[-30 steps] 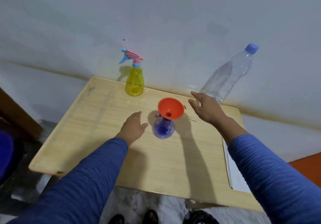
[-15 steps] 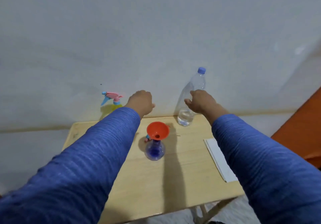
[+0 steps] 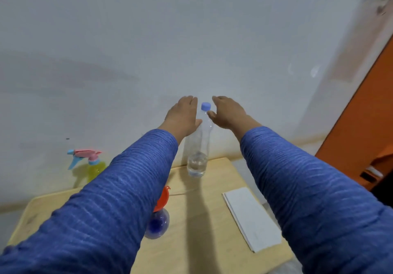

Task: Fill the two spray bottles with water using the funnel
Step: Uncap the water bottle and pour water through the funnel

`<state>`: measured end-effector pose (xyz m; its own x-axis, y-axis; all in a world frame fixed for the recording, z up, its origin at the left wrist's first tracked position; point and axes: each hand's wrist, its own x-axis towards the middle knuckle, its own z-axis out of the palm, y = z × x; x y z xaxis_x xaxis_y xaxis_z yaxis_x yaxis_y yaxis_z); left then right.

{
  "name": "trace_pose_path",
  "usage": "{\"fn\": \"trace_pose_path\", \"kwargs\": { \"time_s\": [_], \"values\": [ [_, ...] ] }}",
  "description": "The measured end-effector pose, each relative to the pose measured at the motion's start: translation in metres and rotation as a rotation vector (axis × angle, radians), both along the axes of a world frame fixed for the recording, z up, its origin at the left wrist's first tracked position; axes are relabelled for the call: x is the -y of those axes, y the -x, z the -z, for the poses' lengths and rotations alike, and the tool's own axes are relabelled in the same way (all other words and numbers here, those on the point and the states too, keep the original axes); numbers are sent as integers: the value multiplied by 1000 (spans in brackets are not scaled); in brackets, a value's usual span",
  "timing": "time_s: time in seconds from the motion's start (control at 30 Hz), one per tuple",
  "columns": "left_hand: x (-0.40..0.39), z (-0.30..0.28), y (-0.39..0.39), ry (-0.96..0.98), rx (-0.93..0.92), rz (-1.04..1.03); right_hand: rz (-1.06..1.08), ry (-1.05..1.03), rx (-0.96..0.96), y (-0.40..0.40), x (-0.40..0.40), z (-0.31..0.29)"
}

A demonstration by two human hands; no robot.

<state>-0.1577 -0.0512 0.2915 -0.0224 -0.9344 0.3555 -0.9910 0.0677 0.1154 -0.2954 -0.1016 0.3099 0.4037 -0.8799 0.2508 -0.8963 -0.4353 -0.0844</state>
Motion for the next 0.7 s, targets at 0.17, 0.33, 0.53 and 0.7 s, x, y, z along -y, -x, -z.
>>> {"fn": "trace_pose_path", "kwargs": {
  "time_s": [0.17, 0.33, 0.53, 0.7],
  "values": [
    [39, 28, 15, -40, -75, -8, -143, -32, 24, 3, 45, 19],
    [67, 61, 21, -105, -221, -67, -275, -44, 135, 7, 82, 47],
    [79, 95, 29, -97, -533, -84, -355, -111, 471, 7, 100, 73],
    [79, 110, 43, -60, -760, -96, -324, -159, 857, 6, 96, 88]
  ]
}}
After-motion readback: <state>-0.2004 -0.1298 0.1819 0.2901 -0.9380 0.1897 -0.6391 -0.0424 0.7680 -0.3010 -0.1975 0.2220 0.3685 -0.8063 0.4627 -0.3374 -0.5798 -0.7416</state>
